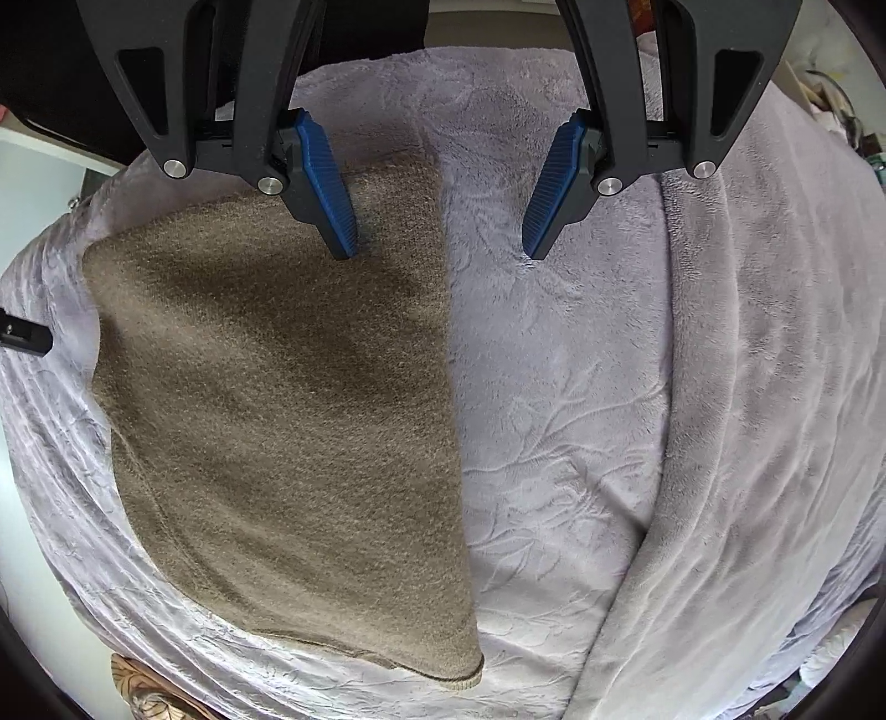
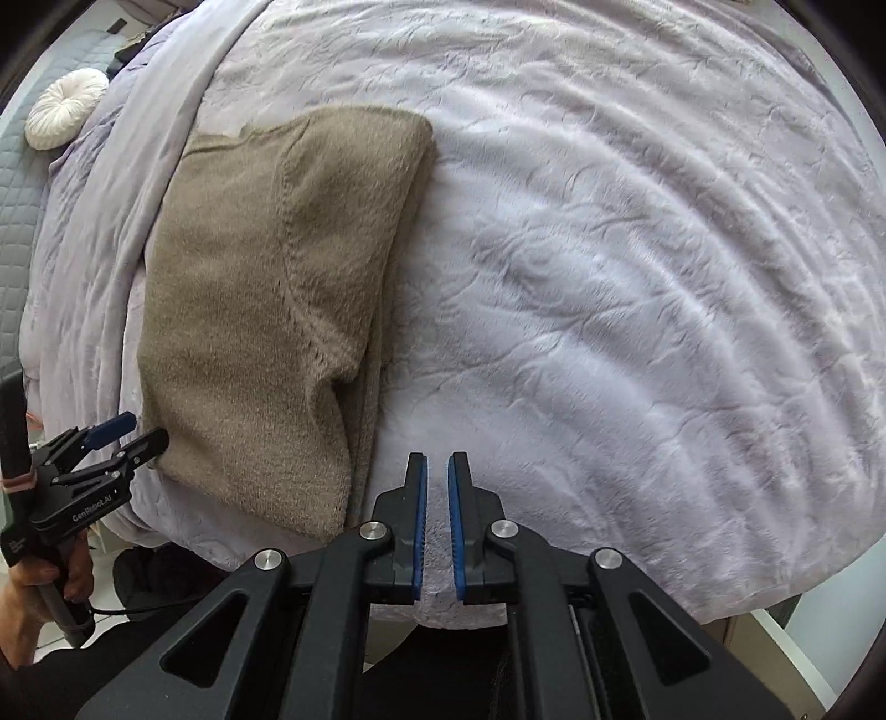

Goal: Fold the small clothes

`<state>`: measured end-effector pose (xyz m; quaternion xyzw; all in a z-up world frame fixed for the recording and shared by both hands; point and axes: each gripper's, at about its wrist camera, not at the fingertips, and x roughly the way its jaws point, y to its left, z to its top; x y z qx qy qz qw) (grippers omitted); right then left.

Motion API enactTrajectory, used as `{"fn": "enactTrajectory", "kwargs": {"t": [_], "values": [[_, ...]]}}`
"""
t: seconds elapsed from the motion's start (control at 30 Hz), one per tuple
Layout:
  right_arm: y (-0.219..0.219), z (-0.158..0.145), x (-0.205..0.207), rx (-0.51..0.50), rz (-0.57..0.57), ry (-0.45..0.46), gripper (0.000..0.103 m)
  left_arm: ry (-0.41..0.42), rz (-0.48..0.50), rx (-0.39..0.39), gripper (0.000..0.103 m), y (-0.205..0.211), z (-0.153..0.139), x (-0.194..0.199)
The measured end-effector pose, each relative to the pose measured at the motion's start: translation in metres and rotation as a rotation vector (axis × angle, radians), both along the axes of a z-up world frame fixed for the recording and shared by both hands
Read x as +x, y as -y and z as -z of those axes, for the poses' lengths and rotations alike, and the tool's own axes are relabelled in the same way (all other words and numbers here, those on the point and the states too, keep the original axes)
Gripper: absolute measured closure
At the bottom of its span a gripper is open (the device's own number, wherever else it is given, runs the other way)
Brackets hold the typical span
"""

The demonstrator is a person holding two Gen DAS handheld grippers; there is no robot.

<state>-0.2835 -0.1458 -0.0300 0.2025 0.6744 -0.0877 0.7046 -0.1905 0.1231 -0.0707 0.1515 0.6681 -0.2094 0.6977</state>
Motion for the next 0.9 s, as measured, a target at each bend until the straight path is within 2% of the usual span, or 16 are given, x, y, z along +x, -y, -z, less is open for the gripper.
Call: {"fn": "enactTrajectory", "kwargs": {"t": [0.13, 0.33, 0.47, 0.57, 0.6, 0.63, 0.67, 0.7, 0.73, 0.9], "values": [[0.004, -0.003, 0.001, 0.01, 0.026, 0.012, 0.094, 0.023, 0.013, 0.024, 0.039, 0.008, -0.011, -0.002], [0.003, -0.006, 0.003, 0.012, 0.029, 0.009, 0.094, 0.067, 0.018, 0.026, 0.039, 0.024, -0.036, 0.005], [-0.003, -0.012, 0.013, 0.011, 0.022, 0.018, 0.091, 0.067, -0.002, 0.015, 0.039, 0.03, -0.05, 0.013], [-0.007, -0.019, 0.02, -0.004, 0.014, 0.025, 0.08, 0.067, -0.009, 0.0, 0.039, 0.034, -0.063, 0.017], [-0.008, -0.023, 0.023, -0.008, 0.014, 0.031, 0.073, 0.067, -0.01, -0.005, 0.039, 0.031, -0.066, 0.019], [-0.009, -0.026, 0.025, -0.008, 0.014, 0.038, 0.068, 0.069, -0.01, -0.015, 0.036, 0.033, -0.069, 0.021], [-0.009, -0.031, 0.028, -0.008, 0.013, 0.047, 0.067, 0.074, -0.011, -0.023, 0.026, 0.036, -0.074, 0.022], [-0.01, -0.035, 0.032, -0.008, 0.011, 0.055, 0.067, 0.087, -0.015, -0.033, 0.006, 0.036, -0.08, 0.023], [-0.012, -0.04, 0.036, -0.01, 0.009, 0.061, 0.065, 0.104, -0.018, -0.045, 0.001, 0.038, -0.085, 0.024], [-0.02, -0.057, 0.049, -0.021, 0.013, 0.087, 0.052, 0.135, -0.015, -0.066, 0.001, 0.043, -0.101, 0.029]]}}
